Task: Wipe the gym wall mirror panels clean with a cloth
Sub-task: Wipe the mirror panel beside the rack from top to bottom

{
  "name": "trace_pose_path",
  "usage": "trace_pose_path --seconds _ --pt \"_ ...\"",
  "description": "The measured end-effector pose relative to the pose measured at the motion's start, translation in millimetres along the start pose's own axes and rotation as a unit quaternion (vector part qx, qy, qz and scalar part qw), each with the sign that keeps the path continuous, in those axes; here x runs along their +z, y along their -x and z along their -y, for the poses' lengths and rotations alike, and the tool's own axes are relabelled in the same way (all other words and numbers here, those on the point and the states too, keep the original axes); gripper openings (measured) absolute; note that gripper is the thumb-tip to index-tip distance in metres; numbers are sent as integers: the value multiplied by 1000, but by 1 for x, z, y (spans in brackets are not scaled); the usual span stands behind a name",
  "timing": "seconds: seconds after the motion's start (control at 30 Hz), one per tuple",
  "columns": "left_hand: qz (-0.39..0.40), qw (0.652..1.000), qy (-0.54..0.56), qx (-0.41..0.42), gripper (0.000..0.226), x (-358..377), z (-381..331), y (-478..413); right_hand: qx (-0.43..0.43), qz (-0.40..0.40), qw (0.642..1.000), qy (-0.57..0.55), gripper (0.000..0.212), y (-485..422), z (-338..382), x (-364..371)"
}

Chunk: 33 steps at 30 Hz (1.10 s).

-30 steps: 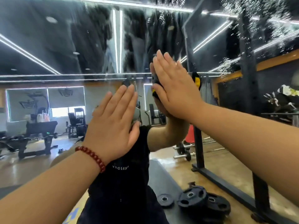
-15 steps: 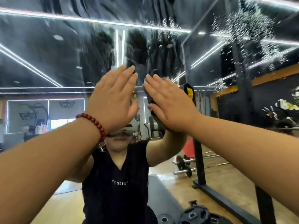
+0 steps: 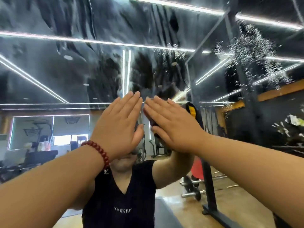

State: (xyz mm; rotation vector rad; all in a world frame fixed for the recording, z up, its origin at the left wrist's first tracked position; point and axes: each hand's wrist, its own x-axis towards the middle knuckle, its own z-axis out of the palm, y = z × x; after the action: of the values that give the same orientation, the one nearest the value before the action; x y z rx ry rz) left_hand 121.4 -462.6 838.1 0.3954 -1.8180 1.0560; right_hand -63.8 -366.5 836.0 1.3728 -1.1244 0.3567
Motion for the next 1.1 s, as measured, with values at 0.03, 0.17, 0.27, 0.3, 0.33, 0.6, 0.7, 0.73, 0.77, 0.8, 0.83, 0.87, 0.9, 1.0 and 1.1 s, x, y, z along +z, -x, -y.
trace_pose_path --seconds 0.03,0.17,0.27,0.3,0.33,0.6,0.7,0.73,0.77,0.8,0.83,0.87,0.9,1.0,1.1 --pt "-6 1000 -1 19 65 -4 4 -4 -33 18 999 2 60 6 -1 1" --pt "-10 997 -63 46 64 -22 30 -32 26 43 998 -29 60 -39 -25 -15" --pt "26 998 -51 -9 72 -28 42 -54 176 5 983 -47 59 -86 -47 -26" --pt "34 998 -51 -15 71 -25 44 -57 208 -10 977 -56 59 -92 -47 -26" --pt "36 998 -51 -16 71 -20 45 -58 229 -21 971 -69 59 -91 -44 -25" --pt "16 999 -25 -15 75 -12 48 -54 36 44 998 -28 63 -59 -27 -21" --pt "17 1000 -16 -17 74 -13 48 -53 153 14 987 -49 58 -101 -55 -31" --pt "17 1000 -15 -19 74 -13 49 -53 197 4 979 -49 58 -109 -60 -33" --pt "16 1000 -13 -20 73 -13 49 -54 216 -5 975 -45 58 -111 -60 -32" --pt "15 1000 -10 -21 73 -13 49 -54 204 -12 978 -43 58 -108 -54 -30" --pt "16 1000 -5 -22 73 -12 48 -53 162 -12 986 -45 58 -101 -45 -27" --pt "15 1000 -1 -24 73 -12 48 -53 105 -9 993 -45 60 -93 -34 -24" --pt "9 1000 2 -23 73 -12 48 -53 59 1 997 -48 62 -85 -25 -22" --pt "-12 1000 -2 -12 73 -17 50 -57 46 14 998 -48 61 -97 -40 -28" --pt "-17 1000 -5 13 63 -25 59 -74 141 5 989 -44 57 -135 -67 -42"
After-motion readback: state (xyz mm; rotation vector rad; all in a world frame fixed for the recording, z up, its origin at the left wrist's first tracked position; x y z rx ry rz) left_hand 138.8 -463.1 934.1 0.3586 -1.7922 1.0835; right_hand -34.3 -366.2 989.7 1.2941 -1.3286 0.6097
